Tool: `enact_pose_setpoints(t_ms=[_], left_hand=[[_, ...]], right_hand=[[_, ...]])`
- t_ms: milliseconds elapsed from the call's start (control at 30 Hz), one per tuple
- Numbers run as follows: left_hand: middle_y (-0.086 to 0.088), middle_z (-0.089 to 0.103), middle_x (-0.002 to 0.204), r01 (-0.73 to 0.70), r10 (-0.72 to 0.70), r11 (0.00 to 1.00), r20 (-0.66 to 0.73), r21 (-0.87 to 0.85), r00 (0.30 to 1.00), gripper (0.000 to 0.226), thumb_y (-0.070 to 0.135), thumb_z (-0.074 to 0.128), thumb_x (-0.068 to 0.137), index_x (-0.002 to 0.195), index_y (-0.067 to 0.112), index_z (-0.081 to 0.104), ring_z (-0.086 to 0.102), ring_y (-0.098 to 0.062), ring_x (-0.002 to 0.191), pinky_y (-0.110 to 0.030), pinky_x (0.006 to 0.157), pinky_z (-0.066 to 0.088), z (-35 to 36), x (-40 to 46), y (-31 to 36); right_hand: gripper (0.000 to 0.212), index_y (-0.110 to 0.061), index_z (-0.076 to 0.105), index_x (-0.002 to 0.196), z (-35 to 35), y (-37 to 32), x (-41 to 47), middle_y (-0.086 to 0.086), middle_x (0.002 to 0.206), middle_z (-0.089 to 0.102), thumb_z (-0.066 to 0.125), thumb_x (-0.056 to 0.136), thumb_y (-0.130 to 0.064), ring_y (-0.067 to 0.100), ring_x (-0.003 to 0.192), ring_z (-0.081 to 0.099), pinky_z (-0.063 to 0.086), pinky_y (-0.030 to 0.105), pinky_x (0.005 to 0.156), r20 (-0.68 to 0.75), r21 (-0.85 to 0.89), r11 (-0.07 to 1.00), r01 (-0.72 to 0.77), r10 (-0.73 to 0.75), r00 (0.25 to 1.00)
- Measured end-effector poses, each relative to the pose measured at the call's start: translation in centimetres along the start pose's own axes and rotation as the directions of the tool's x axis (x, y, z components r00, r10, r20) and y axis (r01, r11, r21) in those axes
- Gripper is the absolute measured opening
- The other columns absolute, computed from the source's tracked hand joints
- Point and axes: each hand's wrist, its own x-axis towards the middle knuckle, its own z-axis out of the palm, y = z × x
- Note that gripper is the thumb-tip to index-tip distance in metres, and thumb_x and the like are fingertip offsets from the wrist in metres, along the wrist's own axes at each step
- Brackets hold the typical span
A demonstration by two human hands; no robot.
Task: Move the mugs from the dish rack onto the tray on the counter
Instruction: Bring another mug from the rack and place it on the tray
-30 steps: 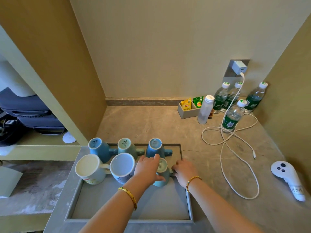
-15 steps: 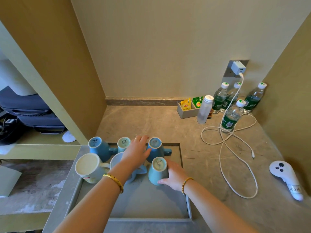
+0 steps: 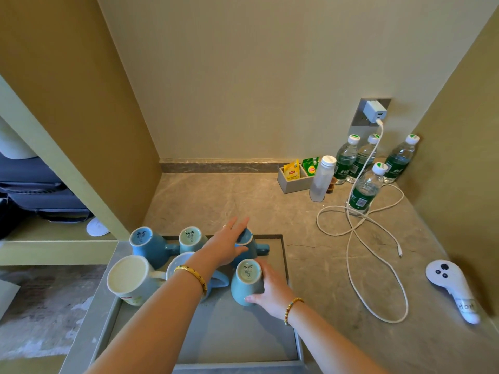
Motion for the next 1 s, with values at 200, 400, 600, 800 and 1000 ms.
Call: enact_pose_setpoints(t_ms=[200, 400, 600, 800, 1000], left_hand=[[-0.003, 0.034, 0.147, -0.024, 0.022, 0.999, -0.066, -0.027, 0.998, 0.063, 0.023, 0.057, 0.091, 0.146, 0.019, 0.026, 0.039, -0.022, 0.131, -0.031, 0.105, 0.033, 0.4, 0.2, 0.1], [-0.004, 0.033, 0.146, -0.009, 0.002, 0.998, -0.128, -0.055, 0.992, 0.059, 0.022, 0.055, 0.092, 0.144, 0.018, 0.029, 0.041, -0.024, 0.129, -0.033, 0.105, 0.035, 0.9, 0.0, 0.0], [-0.004, 0.032, 0.147, -0.067, 0.064, 0.996, -0.062, -0.057, 0.996, 0.059, 0.02, 0.055, 0.092, 0.145, 0.02, 0.029, 0.041, -0.025, 0.129, -0.033, 0.107, 0.034, 0.5, 0.2, -0.6], [-0.003, 0.032, 0.146, -0.096, 0.089, 0.994, -0.102, -0.062, 0.991, 0.057, 0.02, 0.055, 0.092, 0.144, 0.02, 0.03, 0.041, -0.024, 0.128, -0.031, 0.106, 0.034, 1.1, -0.1, -1.0], [-0.003, 0.029, 0.15, -0.059, 0.05, 0.995, -0.107, -0.082, 0.993, 0.061, 0.035, 0.058, 0.089, 0.143, 0.022, 0.032, 0.036, -0.025, 0.133, -0.034, 0.108, 0.032, 0.8, -0.8, -1.1]], right_hand=[[0.07, -0.032, 0.038, 0.126, 0.2, 0.1, 0.1, -0.008, 0.128, 0.05, 0.078, 0.069, -0.032, 0.013, 0.117, 0.046, 0.038, 0.027, 0.098, -0.004, 0.006, 1.0, 0.006, -0.006, 1.0], [0.07, -0.035, 0.036, 0.126, 0.4, 0.2, 0.2, -0.01, 0.13, 0.049, 0.076, 0.069, -0.034, 0.017, 0.119, 0.045, 0.039, 0.038, 0.104, 0.005, -0.022, 1.0, 0.006, -0.006, 1.0], [0.072, -0.033, 0.035, 0.13, 0.6, 0.0, 0.0, -0.007, 0.133, 0.047, 0.076, 0.071, -0.033, 0.016, 0.121, 0.043, 0.038, 0.039, 0.105, -0.009, -0.004, 1.0, -0.008, 0.008, 1.0], [0.072, -0.029, 0.035, 0.131, 0.5, -0.3, -0.3, -0.005, 0.134, 0.047, 0.076, 0.072, -0.031, 0.017, 0.122, 0.042, 0.037, 0.038, 0.106, -0.014, -0.011, 1.0, -0.009, 0.009, 1.0], [0.069, -0.032, 0.035, 0.13, 0.6, -0.4, -0.4, -0.007, 0.133, 0.047, 0.074, 0.073, -0.03, 0.02, 0.123, 0.041, 0.034, 0.043, 0.107, -0.015, -0.004, 1.0, -0.023, 0.023, 1.0]])
